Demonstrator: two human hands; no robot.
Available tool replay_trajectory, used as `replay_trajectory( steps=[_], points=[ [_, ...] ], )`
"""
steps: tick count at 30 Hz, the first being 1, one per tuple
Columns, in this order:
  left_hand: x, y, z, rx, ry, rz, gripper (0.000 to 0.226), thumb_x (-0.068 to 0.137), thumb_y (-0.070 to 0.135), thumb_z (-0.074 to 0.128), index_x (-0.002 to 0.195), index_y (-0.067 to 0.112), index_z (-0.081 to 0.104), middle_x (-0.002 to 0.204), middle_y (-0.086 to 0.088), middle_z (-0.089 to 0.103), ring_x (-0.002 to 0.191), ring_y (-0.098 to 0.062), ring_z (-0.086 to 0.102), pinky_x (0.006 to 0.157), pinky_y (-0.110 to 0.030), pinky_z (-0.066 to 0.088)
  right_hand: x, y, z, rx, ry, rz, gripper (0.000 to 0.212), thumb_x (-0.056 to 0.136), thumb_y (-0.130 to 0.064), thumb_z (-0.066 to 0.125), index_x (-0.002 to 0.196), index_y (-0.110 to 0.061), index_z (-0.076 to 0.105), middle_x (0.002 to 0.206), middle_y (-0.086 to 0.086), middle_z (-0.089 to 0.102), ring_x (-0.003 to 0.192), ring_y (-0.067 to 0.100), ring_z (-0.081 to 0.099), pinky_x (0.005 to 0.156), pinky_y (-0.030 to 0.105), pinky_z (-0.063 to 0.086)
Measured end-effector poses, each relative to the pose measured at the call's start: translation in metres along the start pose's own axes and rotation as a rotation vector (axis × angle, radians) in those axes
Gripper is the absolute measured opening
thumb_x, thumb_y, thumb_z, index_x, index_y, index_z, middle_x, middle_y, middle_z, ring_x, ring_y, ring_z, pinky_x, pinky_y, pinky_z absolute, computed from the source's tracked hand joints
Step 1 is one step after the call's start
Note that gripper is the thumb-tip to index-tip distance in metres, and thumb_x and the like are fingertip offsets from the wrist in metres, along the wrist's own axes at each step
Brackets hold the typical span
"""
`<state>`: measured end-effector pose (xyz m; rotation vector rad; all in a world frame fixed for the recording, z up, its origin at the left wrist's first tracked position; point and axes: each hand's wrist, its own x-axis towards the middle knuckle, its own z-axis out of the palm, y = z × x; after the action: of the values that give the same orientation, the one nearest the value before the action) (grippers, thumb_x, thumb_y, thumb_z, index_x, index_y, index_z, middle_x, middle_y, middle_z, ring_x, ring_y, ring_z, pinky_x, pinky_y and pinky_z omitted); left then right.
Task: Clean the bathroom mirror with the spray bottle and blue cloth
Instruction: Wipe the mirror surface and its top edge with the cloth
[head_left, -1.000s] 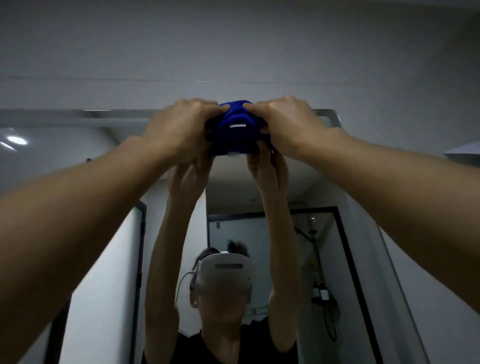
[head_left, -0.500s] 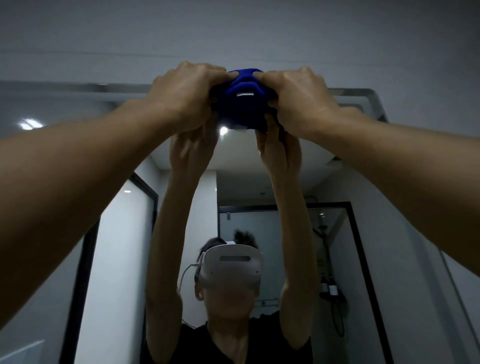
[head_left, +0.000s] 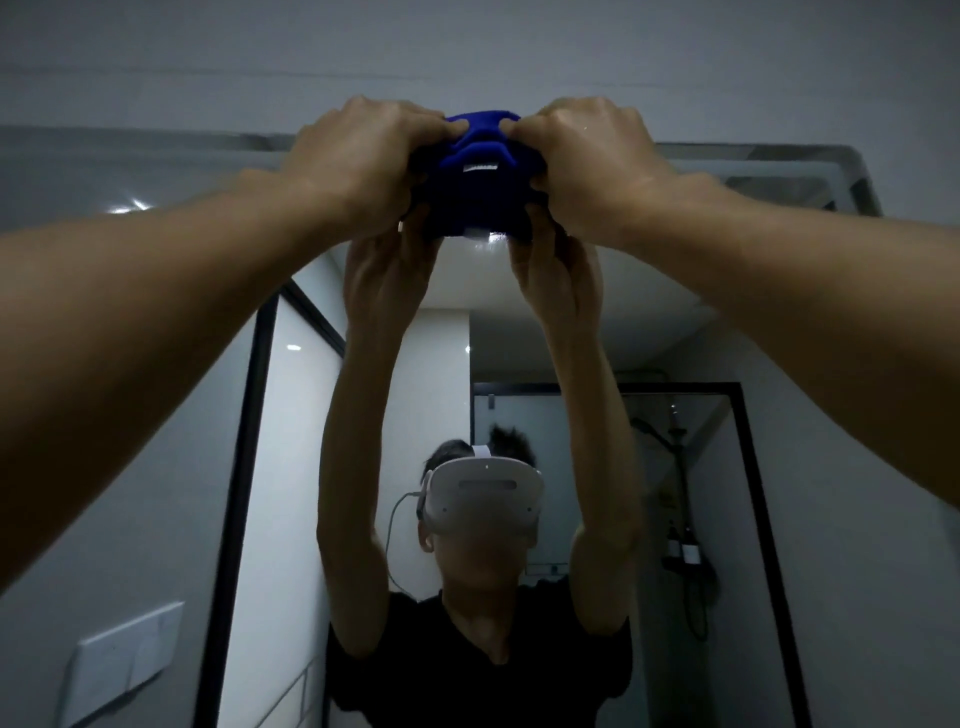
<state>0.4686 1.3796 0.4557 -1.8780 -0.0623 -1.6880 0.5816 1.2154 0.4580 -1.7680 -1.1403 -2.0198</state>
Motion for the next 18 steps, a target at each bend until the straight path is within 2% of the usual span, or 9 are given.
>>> replay_trajectory(
  steps=[3,8,12,16,18],
  points=[
    [-0.013,0.004,0.001,-0.031,-0.013,0.016,0.047,0.098,0.010,0.051,0.144,0.016,0.044,0.143,-0.017,0.050,0.126,-0.040,0.050,0.104,-0.050,0.043,-0.010,-0.001,-0.003,-0.011,-0.027,-0.015,0.039,0.094,-0.017,0.063,0.133,-0.017,0.056,0.122,0.019,0.057,0.110,0.038,0.055,0.088,0.044,0.044],
    [-0.054,0.012,-0.003,-0.037,-0.068,0.101,0.051,0.095,0.024,0.050,0.144,0.015,0.042,0.140,-0.019,0.047,0.127,-0.041,0.045,0.097,-0.052,0.044,-0.045,-0.009,-0.008,0.054,-0.095,-0.062,0.037,0.097,-0.021,0.060,0.133,-0.014,0.055,0.130,0.019,0.053,0.119,0.036,0.051,0.096,0.043,0.043],
    [-0.093,0.023,-0.008,-0.051,-0.144,0.075,0.055,0.094,0.034,0.042,0.146,0.017,0.040,0.147,-0.018,0.043,0.134,-0.039,0.039,0.099,-0.055,0.043,-0.085,-0.026,-0.009,0.114,-0.132,-0.065,0.036,0.099,-0.026,0.057,0.134,-0.016,0.054,0.132,0.018,0.051,0.125,0.036,0.043,0.099,0.043,0.038],
    [-0.147,0.041,-0.018,-0.039,-0.224,0.101,0.055,0.093,0.027,0.055,0.146,0.020,0.042,0.152,-0.017,0.040,0.133,-0.042,0.039,0.097,-0.056,0.042,-0.140,-0.049,-0.008,0.165,-0.176,-0.087,0.042,0.100,-0.030,0.055,0.139,-0.016,0.049,0.138,0.017,0.048,0.128,0.035,0.041,0.102,0.044,0.038],
    [-0.177,0.054,-0.026,-0.057,-0.254,0.111,0.056,0.091,0.030,0.052,0.145,0.019,0.045,0.150,-0.018,0.042,0.129,-0.043,0.042,0.091,-0.055,0.045,-0.169,-0.061,-0.006,0.167,-0.194,-0.105,0.043,0.098,-0.027,0.058,0.138,-0.013,0.050,0.139,0.019,0.048,0.128,0.037,0.042,0.101,0.047,0.040]
  ],
)
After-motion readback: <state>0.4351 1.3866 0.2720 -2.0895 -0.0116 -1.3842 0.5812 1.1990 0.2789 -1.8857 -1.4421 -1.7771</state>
